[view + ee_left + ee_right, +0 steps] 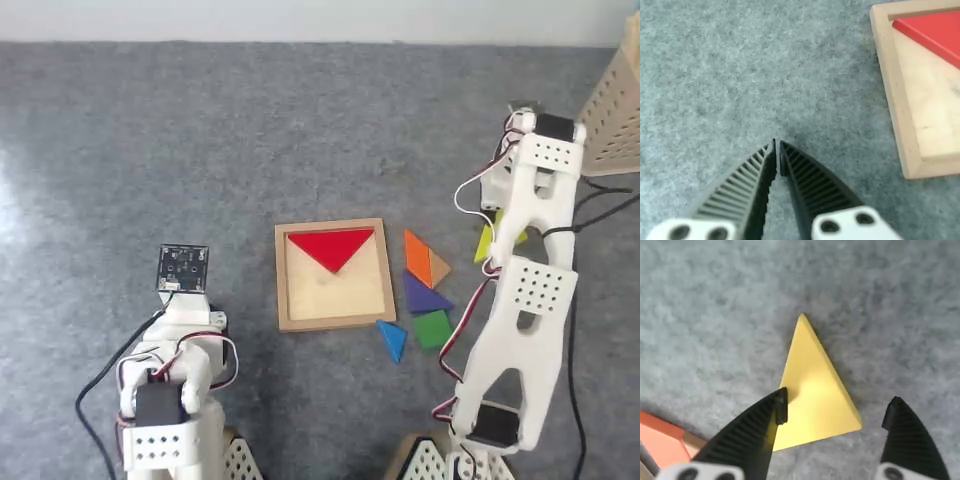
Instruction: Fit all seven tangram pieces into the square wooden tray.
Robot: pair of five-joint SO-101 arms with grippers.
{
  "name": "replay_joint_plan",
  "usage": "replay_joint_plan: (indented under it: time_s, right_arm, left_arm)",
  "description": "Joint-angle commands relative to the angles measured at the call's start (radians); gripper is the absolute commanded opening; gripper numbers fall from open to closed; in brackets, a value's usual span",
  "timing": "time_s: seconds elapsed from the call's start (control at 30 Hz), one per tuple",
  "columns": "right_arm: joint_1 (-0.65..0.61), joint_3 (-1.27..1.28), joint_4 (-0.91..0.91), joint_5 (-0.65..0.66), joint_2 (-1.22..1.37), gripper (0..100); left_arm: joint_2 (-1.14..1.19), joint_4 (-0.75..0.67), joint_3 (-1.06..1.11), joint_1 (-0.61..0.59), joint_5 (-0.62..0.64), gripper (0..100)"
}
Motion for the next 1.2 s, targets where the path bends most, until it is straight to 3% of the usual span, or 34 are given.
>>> replay_joint_plan:
  time_s: [0.0, 0.27, 0.47, 0.8, 1.17]
  right_arm:
    - [-0.013, 0.044, -0.01, -0.008, -0.028, 30.5]
    - [-0.016, 0.055, -0.012, -0.008, 0.025, 30.0]
    - [-0.033, 0.057, 0.041, -0.012, 0.024, 15.2]
    - [-0.036, 0.061, 0.042, -0.043, -0.064, 0.2]
    - [-0.159, 0.201, 0.047, -0.049, -0.272, 0.6]
  left_arm:
    - [-0.017, 0.005, -0.012, -0.003, 0.008, 1]
    - [-0.017, 0.005, -0.012, -0.003, 0.008, 1]
    - [-0.017, 0.005, -0.012, -0.003, 0.008, 1]
    - [-0.017, 0.005, -0.012, -0.003, 0.008, 1]
    - [-0.017, 0.005, -0.012, -0.003, 0.008, 1]
